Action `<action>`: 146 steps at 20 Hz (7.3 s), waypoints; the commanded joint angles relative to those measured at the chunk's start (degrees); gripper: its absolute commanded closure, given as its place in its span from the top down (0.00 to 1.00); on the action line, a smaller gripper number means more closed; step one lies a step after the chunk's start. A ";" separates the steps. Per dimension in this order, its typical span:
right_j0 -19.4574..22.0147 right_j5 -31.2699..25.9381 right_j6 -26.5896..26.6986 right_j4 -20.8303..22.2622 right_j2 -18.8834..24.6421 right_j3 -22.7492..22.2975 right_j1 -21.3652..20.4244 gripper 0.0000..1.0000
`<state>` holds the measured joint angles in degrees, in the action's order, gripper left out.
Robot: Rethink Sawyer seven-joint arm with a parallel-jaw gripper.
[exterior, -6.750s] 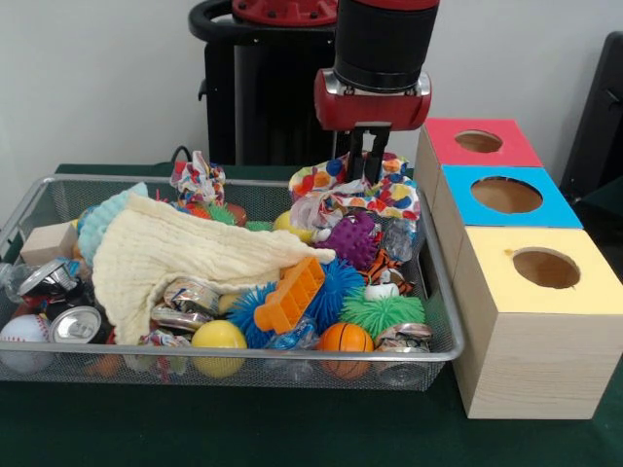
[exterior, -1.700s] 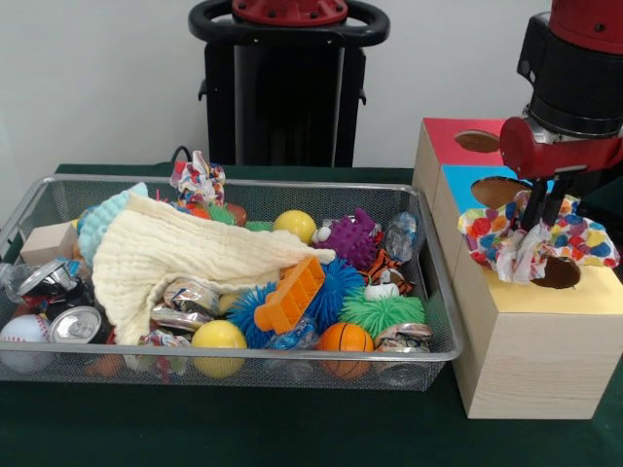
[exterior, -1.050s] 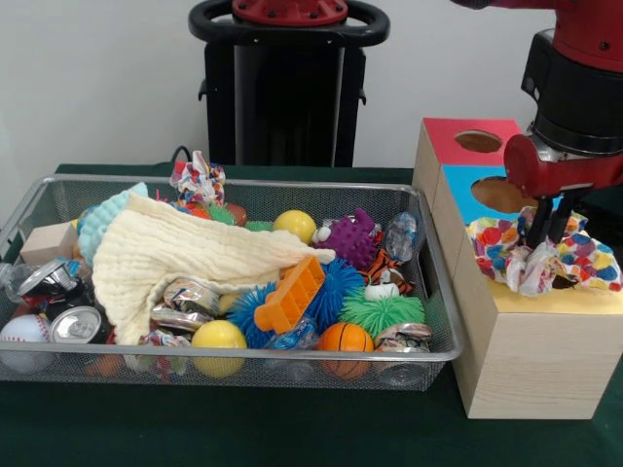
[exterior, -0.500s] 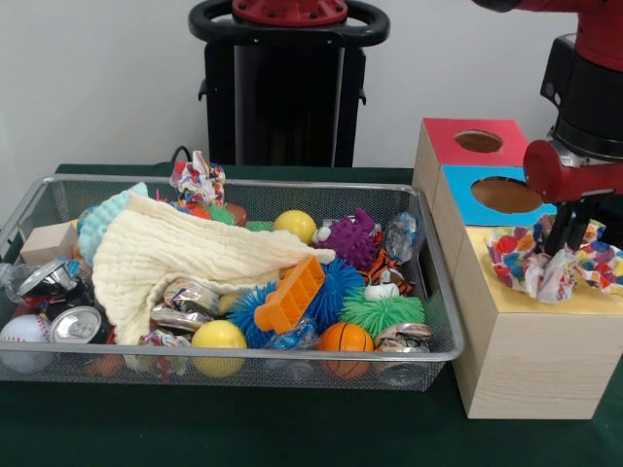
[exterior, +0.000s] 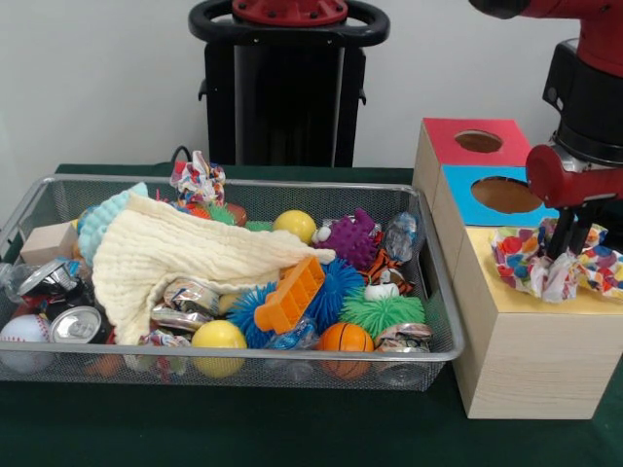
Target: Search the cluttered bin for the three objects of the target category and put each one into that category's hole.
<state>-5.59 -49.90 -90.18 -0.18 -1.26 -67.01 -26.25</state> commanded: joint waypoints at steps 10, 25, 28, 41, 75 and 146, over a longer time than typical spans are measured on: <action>2.80 1.93 -11.39 -2.81 2.05 -0.11 2.57 0.00; 4.95 2.92 -8.40 -4.05 3.03 -1.57 2.30 0.00; 5.10 3.46 -8.11 -3.99 3.10 -1.99 2.28 0.00; 4.17 6.14 -8.30 -3.45 2.87 -2.69 2.79 0.00; 6.48 12.90 -4.92 -2.10 5.51 -6.96 5.01 0.00; 2.31 2.84 -9.17 -3.83 0.42 -6.41 1.37 0.00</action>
<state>-3.95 -42.24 -90.18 -3.57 -1.45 -69.43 -21.93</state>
